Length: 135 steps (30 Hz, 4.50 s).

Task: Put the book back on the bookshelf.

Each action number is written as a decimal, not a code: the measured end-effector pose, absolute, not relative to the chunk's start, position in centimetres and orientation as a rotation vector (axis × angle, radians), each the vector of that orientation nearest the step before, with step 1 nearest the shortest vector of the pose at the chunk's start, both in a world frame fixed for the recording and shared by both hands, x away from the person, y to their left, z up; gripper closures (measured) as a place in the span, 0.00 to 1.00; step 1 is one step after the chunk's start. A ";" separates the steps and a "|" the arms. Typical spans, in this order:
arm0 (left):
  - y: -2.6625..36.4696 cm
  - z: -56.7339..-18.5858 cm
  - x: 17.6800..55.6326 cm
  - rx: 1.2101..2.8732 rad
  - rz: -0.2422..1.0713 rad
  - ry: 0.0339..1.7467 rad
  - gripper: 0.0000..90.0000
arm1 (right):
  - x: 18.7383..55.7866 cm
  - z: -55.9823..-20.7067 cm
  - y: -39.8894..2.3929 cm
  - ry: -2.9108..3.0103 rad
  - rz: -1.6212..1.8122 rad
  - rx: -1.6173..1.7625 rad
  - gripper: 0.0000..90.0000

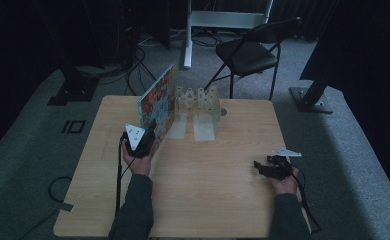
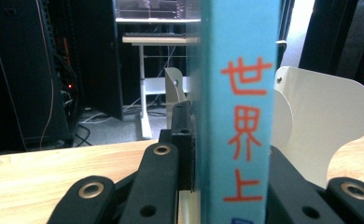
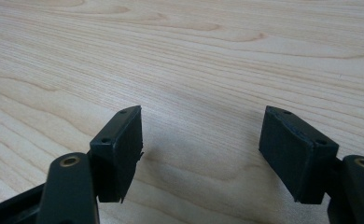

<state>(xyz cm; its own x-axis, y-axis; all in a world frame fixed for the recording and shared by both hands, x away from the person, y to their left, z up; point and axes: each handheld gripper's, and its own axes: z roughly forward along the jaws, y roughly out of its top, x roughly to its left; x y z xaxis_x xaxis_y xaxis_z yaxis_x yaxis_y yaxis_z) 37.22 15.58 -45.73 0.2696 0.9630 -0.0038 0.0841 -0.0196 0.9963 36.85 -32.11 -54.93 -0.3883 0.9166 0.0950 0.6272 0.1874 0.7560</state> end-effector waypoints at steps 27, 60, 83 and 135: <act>16.1 -47.1 36.5 1.431 0.943 1.060 0.89 | 36.8 -54.9 -32.1 2.090 1.041 1.452 0.33; 16.1 -48.4 37.4 1.465 0.888 1.005 0.87 | 36.8 -54.9 -32.1 2.092 1.041 1.450 0.33; 14.5 -46.2 38.5 1.419 0.952 1.054 0.90 | 36.9 -54.9 -32.1 2.091 1.047 1.454 0.33; 14.4 -47.7 40.7 1.390 0.946 1.098 0.90 | 36.8 -54.9 -32.2 2.095 1.056 1.455 0.33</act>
<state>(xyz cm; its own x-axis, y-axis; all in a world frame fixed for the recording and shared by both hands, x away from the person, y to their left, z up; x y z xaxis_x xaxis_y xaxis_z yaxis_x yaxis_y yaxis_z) 40.71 14.44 -47.73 0.2585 0.9655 -0.0306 0.1119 0.0015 0.9937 36.84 -32.22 -54.93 -0.3927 0.9135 0.1064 0.6291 0.1824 0.7556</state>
